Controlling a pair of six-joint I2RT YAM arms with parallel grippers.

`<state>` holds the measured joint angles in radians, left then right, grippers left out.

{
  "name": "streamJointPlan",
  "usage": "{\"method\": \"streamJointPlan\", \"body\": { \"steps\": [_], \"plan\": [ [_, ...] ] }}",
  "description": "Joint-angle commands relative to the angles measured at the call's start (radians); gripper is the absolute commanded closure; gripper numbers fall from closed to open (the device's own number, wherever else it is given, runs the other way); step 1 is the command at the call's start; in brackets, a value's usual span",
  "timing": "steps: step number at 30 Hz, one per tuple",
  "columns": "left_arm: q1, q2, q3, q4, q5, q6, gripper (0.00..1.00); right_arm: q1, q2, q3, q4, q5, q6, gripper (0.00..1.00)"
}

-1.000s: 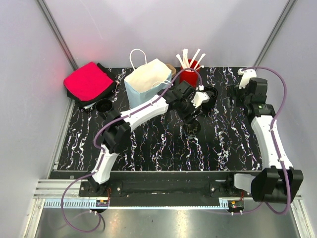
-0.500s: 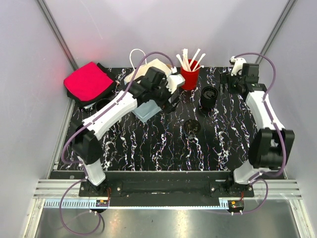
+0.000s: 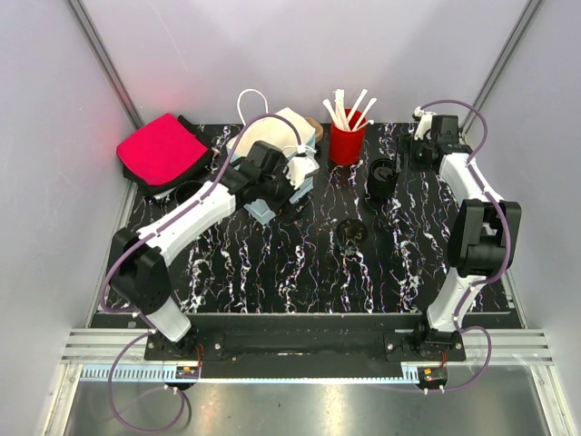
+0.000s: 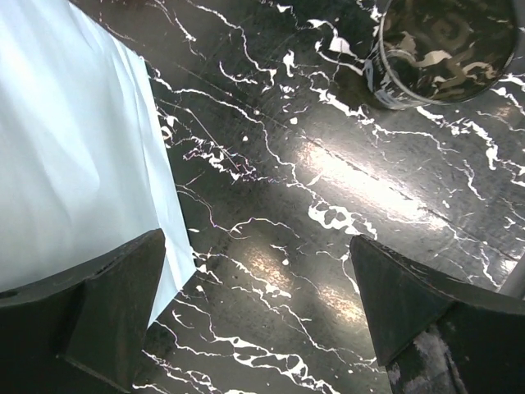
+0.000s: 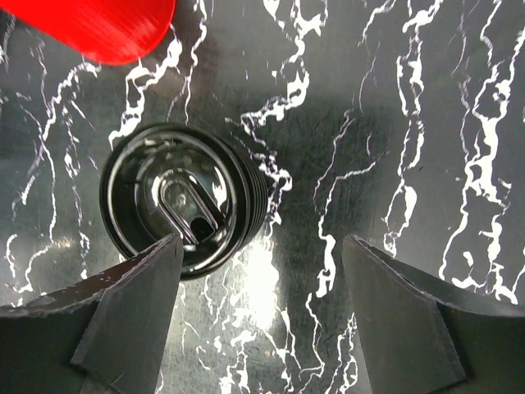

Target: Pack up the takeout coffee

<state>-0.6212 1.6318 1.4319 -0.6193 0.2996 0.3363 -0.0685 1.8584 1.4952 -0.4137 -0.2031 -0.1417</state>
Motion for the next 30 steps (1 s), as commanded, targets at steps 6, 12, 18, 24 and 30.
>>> {"method": "streamJointPlan", "body": {
  "steps": [6, 12, 18, 24, 30],
  "plan": [
    [0.002, -0.046, -0.048, 0.153, 0.045, -0.026, 0.01, -0.004, 0.019, 0.082, 0.03, -0.007, 0.017, 0.17],
    [-0.002, -0.066, -0.06, 0.155, 0.078, -0.049, 0.01, -0.004, 0.031, 0.088, 0.029, -0.016, 0.022, 0.17],
    [-0.018, -0.066, -0.064, 0.161, 0.067, -0.056, 0.01, -0.004, 0.048, 0.097, 0.03, -0.009, 0.016, 0.18],
    [-0.041, -0.061, -0.071, 0.167, 0.044, -0.052, 0.01, -0.004, 0.062, 0.115, 0.021, -0.01, 0.028, 0.2],
    [-0.048, -0.056, -0.074, 0.17, 0.044, -0.054, 0.01, -0.004, 0.088, 0.131, 0.018, -0.01, 0.037, 0.24]
  ]
}}
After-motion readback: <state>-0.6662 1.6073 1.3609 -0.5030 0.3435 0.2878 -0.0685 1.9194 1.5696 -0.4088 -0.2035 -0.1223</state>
